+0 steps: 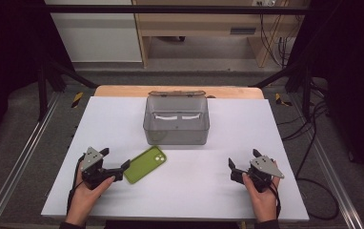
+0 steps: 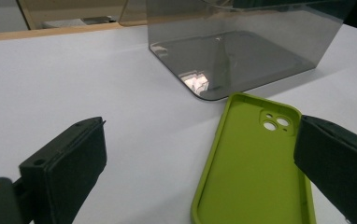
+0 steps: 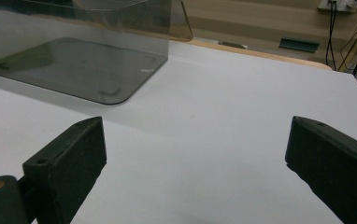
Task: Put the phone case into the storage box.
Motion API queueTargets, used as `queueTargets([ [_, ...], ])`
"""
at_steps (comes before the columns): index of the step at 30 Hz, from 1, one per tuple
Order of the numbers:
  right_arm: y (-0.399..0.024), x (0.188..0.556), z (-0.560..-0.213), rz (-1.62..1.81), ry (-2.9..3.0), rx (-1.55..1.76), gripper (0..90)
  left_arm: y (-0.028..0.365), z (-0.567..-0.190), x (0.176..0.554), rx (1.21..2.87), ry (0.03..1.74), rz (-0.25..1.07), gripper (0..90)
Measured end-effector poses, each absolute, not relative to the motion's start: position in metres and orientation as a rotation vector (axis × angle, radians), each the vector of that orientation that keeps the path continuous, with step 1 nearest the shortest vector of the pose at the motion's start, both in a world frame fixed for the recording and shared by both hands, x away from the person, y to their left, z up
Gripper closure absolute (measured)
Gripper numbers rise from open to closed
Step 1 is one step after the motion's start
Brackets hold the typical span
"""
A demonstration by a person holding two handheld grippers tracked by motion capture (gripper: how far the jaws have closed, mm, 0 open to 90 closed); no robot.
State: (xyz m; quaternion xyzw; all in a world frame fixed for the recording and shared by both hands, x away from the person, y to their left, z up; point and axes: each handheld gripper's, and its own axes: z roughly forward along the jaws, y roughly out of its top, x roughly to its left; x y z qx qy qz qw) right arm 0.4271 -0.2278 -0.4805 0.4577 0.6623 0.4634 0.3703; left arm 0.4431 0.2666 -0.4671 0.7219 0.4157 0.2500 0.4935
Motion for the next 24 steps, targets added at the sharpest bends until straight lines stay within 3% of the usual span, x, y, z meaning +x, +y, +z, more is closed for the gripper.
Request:
queueTargets([
  [7,-0.228,0.428,-0.481,1.183,1.705,1.175,5.6,0.26,-0.469,0.445,1.801,0.983,0.605,7.1],
  [17,-0.227,0.429,-0.483,1.174,1.714,1.176,5.6,0.245,-0.47,0.447,1.903,0.97,0.598,33.2],
  [24,-0.227,0.429,-0.483,1.174,1.715,1.178,5.6,0.246,-0.472,0.453,1.938,0.976,0.598,38.3],
])
